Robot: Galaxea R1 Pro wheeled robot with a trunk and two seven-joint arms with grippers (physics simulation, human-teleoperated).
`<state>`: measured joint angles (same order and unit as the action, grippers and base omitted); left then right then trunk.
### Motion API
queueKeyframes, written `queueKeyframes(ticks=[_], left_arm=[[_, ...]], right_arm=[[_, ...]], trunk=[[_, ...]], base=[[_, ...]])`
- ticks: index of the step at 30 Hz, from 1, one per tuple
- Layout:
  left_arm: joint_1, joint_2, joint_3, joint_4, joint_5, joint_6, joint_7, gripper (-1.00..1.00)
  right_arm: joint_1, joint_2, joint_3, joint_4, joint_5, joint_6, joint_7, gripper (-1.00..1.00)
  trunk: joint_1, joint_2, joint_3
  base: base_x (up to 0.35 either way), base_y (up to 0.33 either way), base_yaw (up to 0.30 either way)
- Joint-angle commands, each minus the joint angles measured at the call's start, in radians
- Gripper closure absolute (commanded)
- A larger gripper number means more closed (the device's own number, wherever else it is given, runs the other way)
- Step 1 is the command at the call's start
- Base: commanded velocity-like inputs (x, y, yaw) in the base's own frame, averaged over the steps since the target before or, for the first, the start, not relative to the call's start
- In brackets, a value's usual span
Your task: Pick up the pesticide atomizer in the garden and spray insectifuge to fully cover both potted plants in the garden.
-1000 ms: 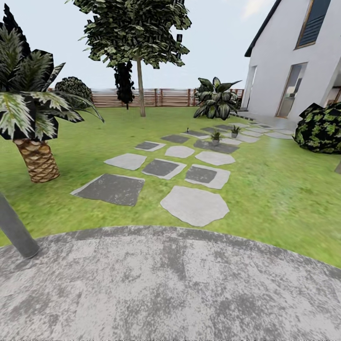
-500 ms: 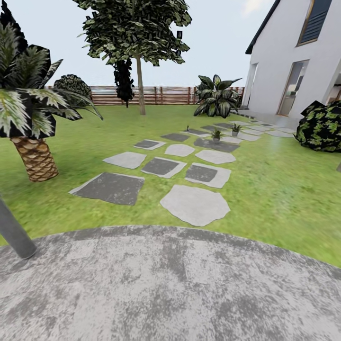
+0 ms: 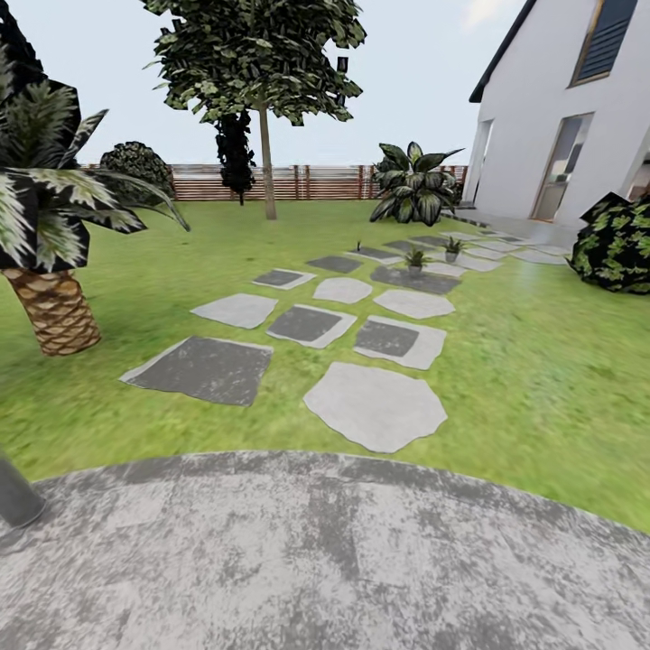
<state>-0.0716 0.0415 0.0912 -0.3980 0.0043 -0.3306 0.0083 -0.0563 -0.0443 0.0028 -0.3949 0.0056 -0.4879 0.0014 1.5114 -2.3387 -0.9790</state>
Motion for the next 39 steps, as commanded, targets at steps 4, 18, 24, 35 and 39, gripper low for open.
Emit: queueKeyframes(ticks=[4, 18, 24, 35, 39], left_arm=[[0.000, 0.002, 0.001, 0.001, 0.001, -0.003, 0.001, -1.00], [0.000, 0.018, 0.002, 0.001, 0.004, -0.003, 0.001, -1.00], [0.000, 0.018, 0.002, 0.001, 0.003, -0.003, 0.001, -1.00], [0.000, 0.018, 0.002, 0.001, 0.005, -0.002, 0.001, -1.00], [0.000, 0.018, 0.002, 0.001, 0.005, -0.002, 0.001, -1.00]], right_arm=[[0.000, 0.000, 0.000, 0.001, 0.001, -0.003, 0.000, -1.00], [0.000, 0.000, -0.001, -0.001, -0.001, -0.003, -0.003, -1.00], [0.000, 0.000, -0.001, -0.001, -0.001, -0.003, -0.002, -1.00], [0.000, 0.000, 0.000, -0.001, -0.001, -0.003, -0.003, -1.00], [0.000, 0.000, 0.000, 0.000, -0.001, -0.003, -0.003, -1.00]], trunk=[[0.000, 0.000, -0.001], [0.000, 0.000, -0.001], [0.000, 0.000, -0.001], [0.000, 0.000, -0.001], [0.000, 0.000, -0.001]], base=[[0.340, 0.000, 0.000], [0.340, 0.000, 0.000], [0.340, 0.000, 0.000], [0.340, 0.000, 0.000], [0.340, 0.000, 0.000]])
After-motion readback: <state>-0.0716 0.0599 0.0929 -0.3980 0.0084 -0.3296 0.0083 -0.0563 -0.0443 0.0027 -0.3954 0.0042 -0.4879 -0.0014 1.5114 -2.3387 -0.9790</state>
